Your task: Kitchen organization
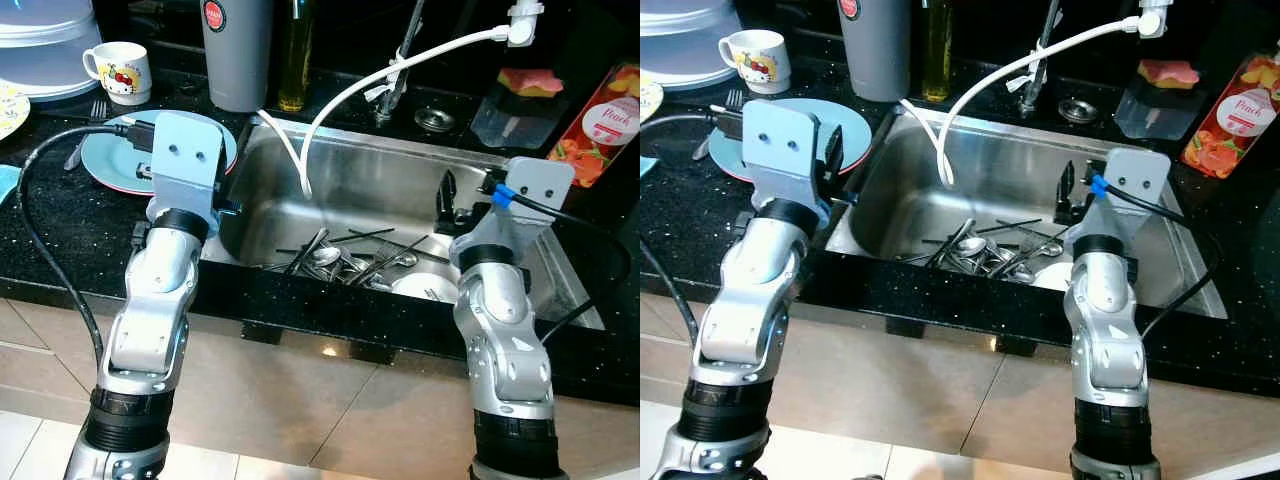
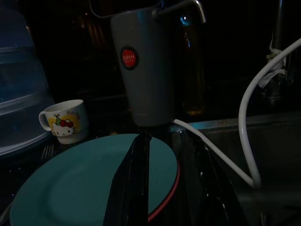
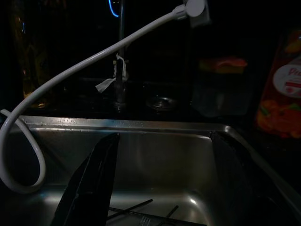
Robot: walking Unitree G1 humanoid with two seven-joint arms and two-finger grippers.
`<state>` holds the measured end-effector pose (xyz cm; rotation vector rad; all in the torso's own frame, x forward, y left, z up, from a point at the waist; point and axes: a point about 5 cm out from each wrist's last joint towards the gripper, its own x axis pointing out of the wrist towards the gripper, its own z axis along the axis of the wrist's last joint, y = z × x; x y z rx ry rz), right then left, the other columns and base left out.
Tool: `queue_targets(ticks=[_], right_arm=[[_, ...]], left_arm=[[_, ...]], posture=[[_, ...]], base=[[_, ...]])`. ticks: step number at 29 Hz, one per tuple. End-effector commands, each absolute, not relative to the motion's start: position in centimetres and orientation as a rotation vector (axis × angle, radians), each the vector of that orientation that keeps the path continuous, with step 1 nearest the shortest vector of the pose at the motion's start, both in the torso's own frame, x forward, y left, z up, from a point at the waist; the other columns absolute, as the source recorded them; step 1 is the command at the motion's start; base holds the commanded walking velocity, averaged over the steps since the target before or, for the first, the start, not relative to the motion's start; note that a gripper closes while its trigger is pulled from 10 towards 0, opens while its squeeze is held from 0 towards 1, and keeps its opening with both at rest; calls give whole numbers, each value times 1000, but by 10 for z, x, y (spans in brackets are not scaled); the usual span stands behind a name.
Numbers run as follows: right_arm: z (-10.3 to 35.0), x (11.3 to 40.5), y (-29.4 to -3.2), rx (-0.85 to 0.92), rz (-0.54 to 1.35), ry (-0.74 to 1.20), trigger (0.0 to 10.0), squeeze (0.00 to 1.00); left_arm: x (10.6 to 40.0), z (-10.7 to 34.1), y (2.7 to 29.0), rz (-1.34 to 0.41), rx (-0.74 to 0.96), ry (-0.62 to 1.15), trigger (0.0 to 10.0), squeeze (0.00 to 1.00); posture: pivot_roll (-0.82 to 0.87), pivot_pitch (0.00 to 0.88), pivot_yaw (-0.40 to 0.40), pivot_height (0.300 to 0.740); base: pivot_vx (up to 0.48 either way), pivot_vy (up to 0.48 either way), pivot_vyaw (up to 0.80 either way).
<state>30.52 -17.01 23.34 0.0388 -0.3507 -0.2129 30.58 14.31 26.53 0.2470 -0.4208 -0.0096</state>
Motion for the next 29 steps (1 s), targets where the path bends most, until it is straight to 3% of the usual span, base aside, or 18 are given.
queue_targets(ticks=[1, 18, 19, 20, 22, 27, 29], right_arm=[[232, 304, -175, 41, -228, -343, 10000, 0], [232, 303, -175, 40, -227, -341, 10000, 0], [232, 303, -175, 40, -227, -341, 10000, 0], [232, 303, -175, 40, -227, -341, 10000, 0], [232, 303, -175, 40, -226, -340, 10000, 0], [232, 303, -174, 42, -225, -340, 10000, 0], [232, 304, -173, 45, -223, -338, 10000, 0]], left_arm=[[306, 263, 141, -19, 254, -412, 10000, 0], [310, 257, 142, -16, 240, -325, 10000, 0], [315, 255, 146, 27, 385, -250, 10000, 0], [315, 255, 146, 27, 385, -250, 10000, 0], [320, 254, 154, 100, 600, -204, 10000, 0], [324, 251, 165, 147, 724, -138, 10000, 0], [328, 241, 171, 119, 855, -66, 10000, 0]], posture=[[215, 39, -96, 740], [212, 45, -99, 740], [215, 48, -98, 740], [215, 48, -98, 740], [217, 49, -99, 740], [222, 50, -97, 740], [228, 53, -95, 740]], base=[[0, 0, 0], [0, 0, 0], [0, 0, 0], [0, 0, 0], [0, 0, 0], [0, 0, 0], [0, 0, 0]])
